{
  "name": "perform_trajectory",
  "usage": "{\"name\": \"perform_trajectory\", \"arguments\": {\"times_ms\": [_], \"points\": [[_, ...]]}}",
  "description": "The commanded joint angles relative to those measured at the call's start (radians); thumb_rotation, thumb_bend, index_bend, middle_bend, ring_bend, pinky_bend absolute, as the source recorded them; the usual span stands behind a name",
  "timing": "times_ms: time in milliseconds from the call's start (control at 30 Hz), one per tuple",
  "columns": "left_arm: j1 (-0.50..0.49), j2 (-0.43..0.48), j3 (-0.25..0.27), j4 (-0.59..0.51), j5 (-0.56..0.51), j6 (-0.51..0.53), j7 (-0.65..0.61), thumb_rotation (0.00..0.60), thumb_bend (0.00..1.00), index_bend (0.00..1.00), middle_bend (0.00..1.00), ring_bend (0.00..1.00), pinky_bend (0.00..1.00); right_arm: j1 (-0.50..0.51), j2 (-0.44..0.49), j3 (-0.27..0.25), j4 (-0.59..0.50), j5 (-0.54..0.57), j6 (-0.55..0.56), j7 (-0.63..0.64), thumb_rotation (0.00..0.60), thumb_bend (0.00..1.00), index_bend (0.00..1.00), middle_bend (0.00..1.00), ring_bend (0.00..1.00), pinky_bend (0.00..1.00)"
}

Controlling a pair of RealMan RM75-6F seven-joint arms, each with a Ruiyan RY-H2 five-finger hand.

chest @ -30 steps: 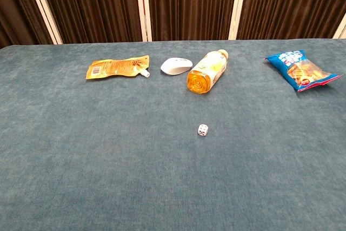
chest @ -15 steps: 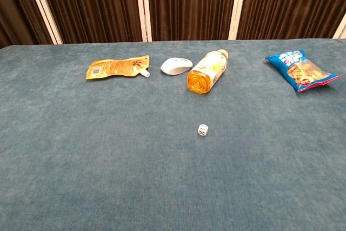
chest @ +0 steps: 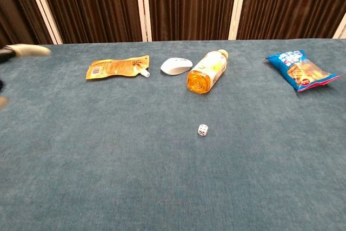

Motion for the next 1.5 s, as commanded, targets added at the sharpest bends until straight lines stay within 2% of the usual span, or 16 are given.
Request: {"name": "perform_trajectory", "arguments": {"times_ms": [33,267,400,667,967,1500], "points": [[-0.113,-0.036,-0.052,-0.079,-0.138,-0.158,0.137,0.6,0.62,0.0,0.8,0.82,0.77,0.003,0.005,0.008,0.004,0.017,-0.009,0.018,0.6,0.0,0.06,0.0,0.0,0.0],[-0.274,-0.138,-0.103,-0.103,-0.404,-0.285,0.379,0.6,0.63,0.0,0.8,0.82,0.77,0.008,0.02,0.025,0.014,0.058,-0.03,0.069,0.6,0.01,0.06,0.0,0.0,0.0],[-0.364,-0.222,-0.118,-0.072,-0.552,-0.297,0.481,0.6,0.63,0.0,0.8,0.82,0.77,0.011,0.024,0.032,0.027,0.075,-0.041,0.095,0.6,0.0,0.06,0.0,0.0,0.0],[-0.525,-0.391,-0.123,0.017,-0.761,-0.312,0.59,0.6,0.63,0.0,0.8,0.82,0.77,0.013,0.031,0.04,0.051,0.107,-0.067,0.145,0.6,0.0,0.06,0.0,0.0,0.0],[-0.664,-0.522,-0.124,0.104,-0.927,-0.264,0.659,0.6,0.63,0.0,0.8,0.82,0.77,0.007,0.048,0.046,0.058,0.116,-0.065,0.193,0.6,0.0,0.06,0.0,0.0,0.0],[-0.775,-0.581,-0.097,0.193,-1.064,-0.213,0.636,0.6,0.63,0.0,0.8,0.82,0.77,0.01,0.052,0.048,0.06,0.117,-0.072,0.204,0.6,0.0,0.06,0.0,0.0,0.0]]}}
